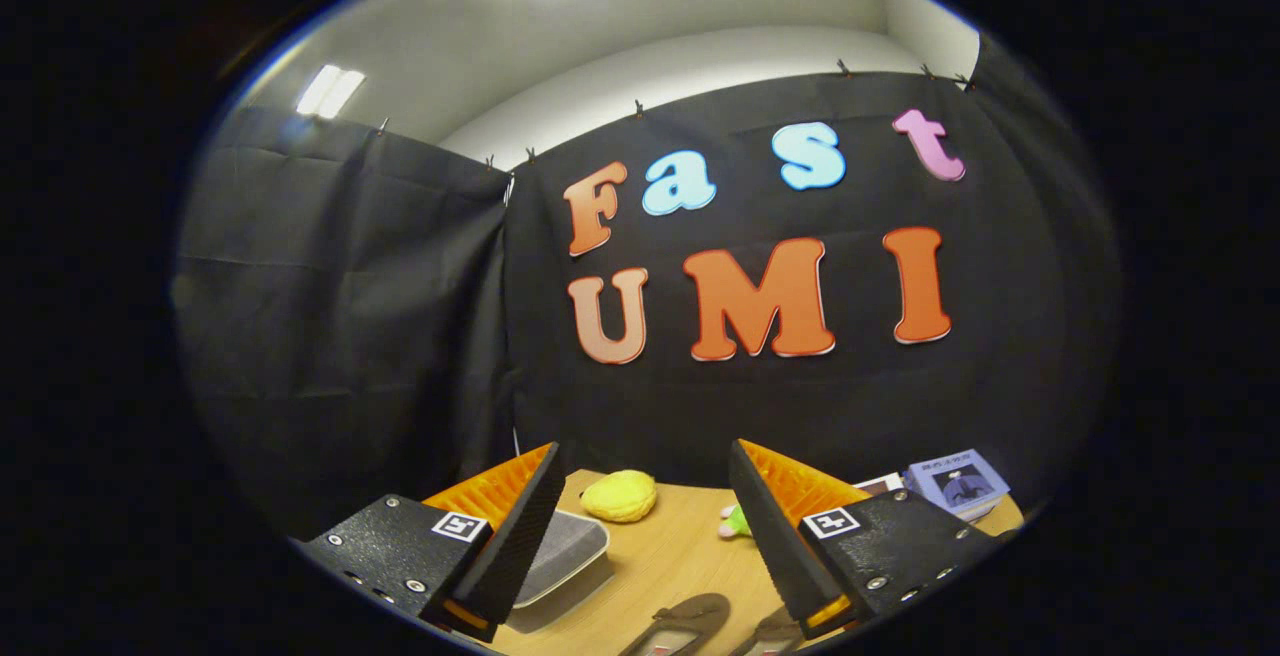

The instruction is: Open the storage box then place both shoes into the box .Put the left shoe in first, then the right shoe, with the right side of both shoes facing outward in a uniform manner.

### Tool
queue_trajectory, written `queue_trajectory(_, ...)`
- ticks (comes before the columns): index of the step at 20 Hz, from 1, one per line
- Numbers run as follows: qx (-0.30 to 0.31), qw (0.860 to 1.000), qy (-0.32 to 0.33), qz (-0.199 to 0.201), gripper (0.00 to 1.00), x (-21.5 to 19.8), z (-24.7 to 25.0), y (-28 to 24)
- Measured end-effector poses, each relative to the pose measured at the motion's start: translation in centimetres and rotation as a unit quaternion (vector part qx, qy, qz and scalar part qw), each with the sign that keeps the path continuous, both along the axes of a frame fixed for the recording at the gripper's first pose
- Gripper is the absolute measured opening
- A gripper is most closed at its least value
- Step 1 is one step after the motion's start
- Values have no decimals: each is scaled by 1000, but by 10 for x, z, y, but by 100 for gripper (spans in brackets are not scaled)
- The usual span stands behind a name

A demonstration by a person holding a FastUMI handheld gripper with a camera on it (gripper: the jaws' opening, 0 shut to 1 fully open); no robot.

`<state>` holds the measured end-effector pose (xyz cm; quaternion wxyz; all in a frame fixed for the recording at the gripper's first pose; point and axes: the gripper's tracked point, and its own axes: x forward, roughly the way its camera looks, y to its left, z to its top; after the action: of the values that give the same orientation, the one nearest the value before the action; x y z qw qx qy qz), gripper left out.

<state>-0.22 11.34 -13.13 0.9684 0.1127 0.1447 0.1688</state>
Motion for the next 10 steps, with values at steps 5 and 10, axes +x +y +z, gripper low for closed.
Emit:
queue_trajectory(5, 58, 989, 118, 64, 99, -11, -82, 50)
queue_trajectory(10, 82, 972, 194, 102, 99, -23, -137, 92)
